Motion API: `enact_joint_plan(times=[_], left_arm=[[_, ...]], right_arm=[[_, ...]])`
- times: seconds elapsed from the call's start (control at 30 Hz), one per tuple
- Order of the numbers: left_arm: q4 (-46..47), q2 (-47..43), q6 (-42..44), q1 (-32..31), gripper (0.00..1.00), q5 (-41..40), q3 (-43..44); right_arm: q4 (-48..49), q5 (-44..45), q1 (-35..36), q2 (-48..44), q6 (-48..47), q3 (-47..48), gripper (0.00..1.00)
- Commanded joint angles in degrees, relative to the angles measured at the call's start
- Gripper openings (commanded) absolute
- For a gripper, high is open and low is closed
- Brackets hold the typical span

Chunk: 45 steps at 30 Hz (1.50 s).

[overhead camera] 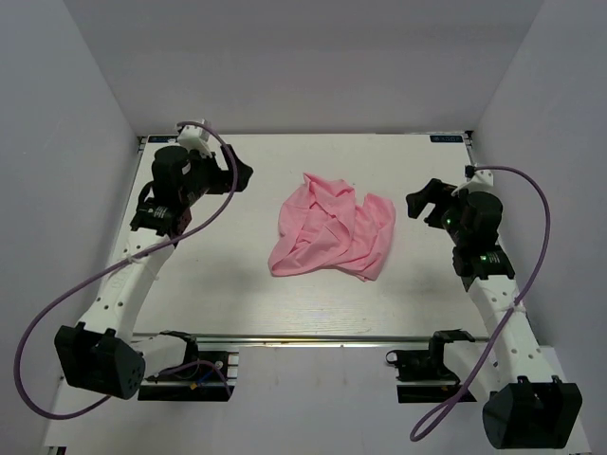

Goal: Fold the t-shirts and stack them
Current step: Flatten out the tshirt

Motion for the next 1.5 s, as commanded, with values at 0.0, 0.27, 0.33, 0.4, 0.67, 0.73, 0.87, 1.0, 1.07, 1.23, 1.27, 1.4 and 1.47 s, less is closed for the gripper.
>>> enact_joint_plan(times=[0.0, 0.27, 0.33, 0.4, 0.67, 0.73, 0.87, 1.0, 1.07, 1.23, 1.27, 1.4, 1.47], left_arm=[[-5.24, 3.14, 1.68, -0.40, 1.00, 5.31, 2.13], [-5.86, 10.53, 0.54, -0.93, 1.00, 19.99, -4.45], [-4.82, 11.06, -0.16, -0.93, 1.00, 21.48, -7.25], [-4.81, 11.06, -0.17, -1.46, 1.00, 22.01, -9.72], [-4.89, 14.04, -0.08, -5.50, 1.00, 19.21, -14.31], [-4.90, 16.15, -0.08, -6.03, 1.00, 16.83, -13.78], [-5.42, 18.53, -0.08, -9.10, 1.00, 16.12, -13.78], [-6.13, 20.89, -0.08, -11.48, 1.00, 10.69, -13.78], [-7.96, 22.30, -0.08, -13.06, 1.00, 8.58, -13.16], [-8.68, 26.08, 1.23, -15.08, 0.95, 5.67, -12.02], [-8.68, 26.09, 1.24, -15.08, 0.93, 5.14, -12.02], [-8.68, 28.10, 1.77, -16.14, 0.82, 2.95, -11.49], [-8.68, 29.16, 1.77, -16.14, 0.76, 2.94, -10.88]], right_arm=[[-2.84, -1.34, -0.15, 1.78, 0.64, 3.67, 0.90], [-5.03, -0.74, -0.06, 4.77, 0.64, 3.06, 0.90], [-6.61, -1.78, -0.15, 5.91, 0.03, 3.76, 0.90], [-6.79, -2.92, -0.24, 6.44, -0.06, 4.20, 0.90], [-8.03, -4.16, -0.06, 17.50, -0.06, 8.68, 0.90], [-7.67, -2.58, 0.03, 19.27, 1.17, 9.99, 0.90], [-6.36, -2.49, 0.03, 25.94, 0.65, 13.25, 0.90], [-5.92, -4.59, 0.12, 32.27, 0.38, 16.76, 0.90], [-3.47, -5.30, 0.12, 34.47, 0.20, 17.03, 0.90], [2.26, -4.87, 0.20, 38.70, -3.82, 18.17, 0.90], [2.35, -4.95, 0.20, 40.36, -4.71, 18.79, 0.90], [2.26, -6.44, 0.73, 45.98, -11.90, 23.44, 0.90], [2.43, -7.58, 1.17, 47.75, -13.41, 24.67, 0.90]])
